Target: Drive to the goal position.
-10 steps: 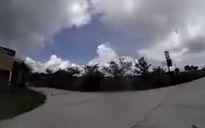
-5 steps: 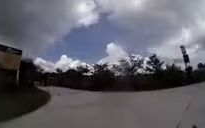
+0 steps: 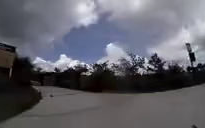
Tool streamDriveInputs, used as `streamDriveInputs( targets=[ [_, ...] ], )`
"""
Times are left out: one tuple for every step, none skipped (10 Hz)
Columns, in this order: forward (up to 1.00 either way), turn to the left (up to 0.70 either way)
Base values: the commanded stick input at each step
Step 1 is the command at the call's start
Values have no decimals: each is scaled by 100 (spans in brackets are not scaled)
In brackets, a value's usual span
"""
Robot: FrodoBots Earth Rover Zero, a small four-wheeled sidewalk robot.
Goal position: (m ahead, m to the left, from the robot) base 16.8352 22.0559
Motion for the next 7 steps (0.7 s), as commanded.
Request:
streamDriveInputs(
  targets=[
    [85, 10],
    [85, 34],
    [85, 34],
    [85, 34],
    [85, 34],
    [85, 34],
    [85, 34]
  ],
)
